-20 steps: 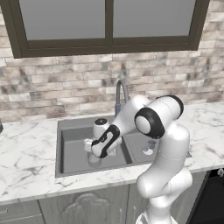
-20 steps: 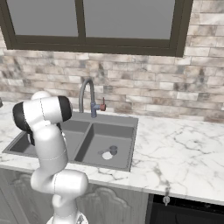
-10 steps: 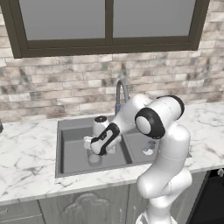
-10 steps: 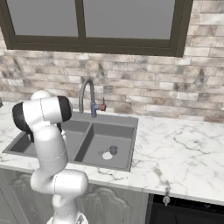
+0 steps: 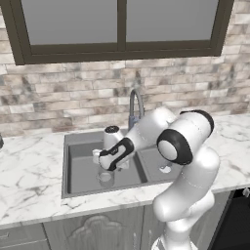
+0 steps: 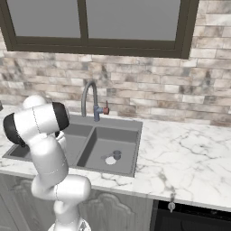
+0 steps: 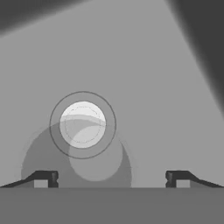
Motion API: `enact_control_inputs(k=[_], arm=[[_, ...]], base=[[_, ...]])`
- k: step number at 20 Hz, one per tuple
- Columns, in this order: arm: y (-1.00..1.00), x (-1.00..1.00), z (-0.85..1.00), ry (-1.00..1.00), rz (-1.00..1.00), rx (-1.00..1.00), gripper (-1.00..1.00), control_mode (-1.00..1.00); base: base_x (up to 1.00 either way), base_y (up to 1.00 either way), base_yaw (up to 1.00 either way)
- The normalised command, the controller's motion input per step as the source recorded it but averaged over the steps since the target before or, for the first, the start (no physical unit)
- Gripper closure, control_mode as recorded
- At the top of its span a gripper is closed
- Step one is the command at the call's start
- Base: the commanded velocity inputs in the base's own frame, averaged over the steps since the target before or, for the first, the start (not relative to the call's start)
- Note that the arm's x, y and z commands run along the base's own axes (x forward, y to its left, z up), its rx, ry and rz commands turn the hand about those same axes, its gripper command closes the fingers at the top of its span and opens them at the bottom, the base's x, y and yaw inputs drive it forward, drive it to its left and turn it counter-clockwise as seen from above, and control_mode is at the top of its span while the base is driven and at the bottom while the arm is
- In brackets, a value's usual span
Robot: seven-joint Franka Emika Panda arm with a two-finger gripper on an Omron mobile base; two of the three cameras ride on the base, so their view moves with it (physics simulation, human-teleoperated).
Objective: Move any existing items from the left basin to the right basin for drying. Then move the glass cup from the counter to the left basin of the sink for washing.
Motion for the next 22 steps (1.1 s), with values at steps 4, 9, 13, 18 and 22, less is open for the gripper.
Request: enact_control_inputs(k=[4, 9, 13, 18, 22], arm=[[0.00, -0.09, 0.51, 0.00, 0.00, 0.00, -1.00, -1.00], [0.00, -0.09, 0.55, 0.00, 0.00, 0.00, -1.00, -1.00], [0.00, -0.11, 0.59, 0.00, 0.00, 0.00, -1.00, -1.00], [0.00, -0.17, 0.58, 0.00, 0.00, -0.01, -1.00, -1.00], [0.00, -0.18, 0.55, 0.00, -0.01, -0.04, -1.00, -1.00]], base=[[0.00, 0.00, 0.00], [0.00, 0.00, 0.00], [0.00, 0.00, 0.00], [0.00, 0.00, 0.00], [0.00, 0.00, 0.00]])
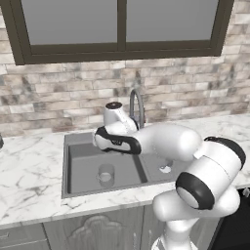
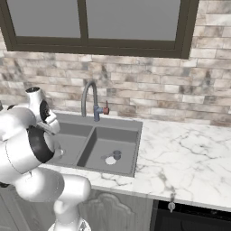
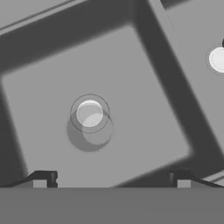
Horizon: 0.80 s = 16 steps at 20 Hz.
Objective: Move any existing items from the left basin to the right basin for drying. Then move the glass cup from the counter to the left basin of the sink for washing.
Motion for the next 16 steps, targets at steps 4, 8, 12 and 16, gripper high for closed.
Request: enact_control_inputs(k=[4, 8, 12, 16], arm=[[0.00, -0.20, 0.56, 0.00, -0.01, -0.05, -1.00, -1.00], [0.00, -0.25, 0.53, 0.00, -0.01, -0.05, -1.00, -1.00], [0.00, -0.31, 0.51, 0.00, -0.01, -0.06, -1.00, -1.00], [0.05, -0.35, 0.48, 0.00, -0.02, -0.04, -1.00, -1.00]], base=[[0.00, 0.00, 0.00], [0.00, 0.00, 0.00], [0.00, 0.00, 0.00], [0.00, 0.00, 0.00]])
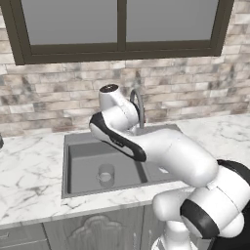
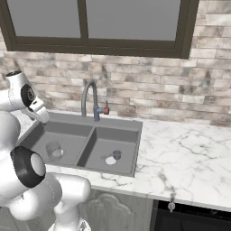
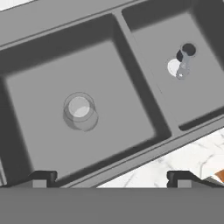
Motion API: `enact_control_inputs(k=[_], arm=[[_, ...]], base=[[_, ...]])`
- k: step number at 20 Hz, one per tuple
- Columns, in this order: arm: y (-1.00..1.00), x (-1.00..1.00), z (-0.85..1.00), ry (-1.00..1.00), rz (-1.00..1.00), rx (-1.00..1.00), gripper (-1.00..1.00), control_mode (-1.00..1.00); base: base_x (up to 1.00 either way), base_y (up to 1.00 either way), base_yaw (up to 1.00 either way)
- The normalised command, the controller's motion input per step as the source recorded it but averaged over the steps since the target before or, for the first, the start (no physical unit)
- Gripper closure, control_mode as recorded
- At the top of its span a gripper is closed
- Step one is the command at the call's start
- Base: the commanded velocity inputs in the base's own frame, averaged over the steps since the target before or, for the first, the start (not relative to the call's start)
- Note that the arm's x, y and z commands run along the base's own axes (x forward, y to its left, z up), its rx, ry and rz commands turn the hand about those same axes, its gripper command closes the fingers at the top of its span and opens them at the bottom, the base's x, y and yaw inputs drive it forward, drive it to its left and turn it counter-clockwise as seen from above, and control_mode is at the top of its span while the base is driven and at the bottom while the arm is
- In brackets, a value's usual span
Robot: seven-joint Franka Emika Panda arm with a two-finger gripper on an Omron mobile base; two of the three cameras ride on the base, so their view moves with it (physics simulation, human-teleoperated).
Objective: Move any existing items from the left basin to the right basin for drying. Then move the glass cup from the counter to the left basin of the sink for washing.
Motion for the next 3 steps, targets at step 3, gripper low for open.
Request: enact_control_inputs(k=[3], arm=[[0.08, -0.37, 0.45, 0.00, -0.02, -0.04, -1.00, -1.00]], base=[[0.00, 0.00, 0.00]])
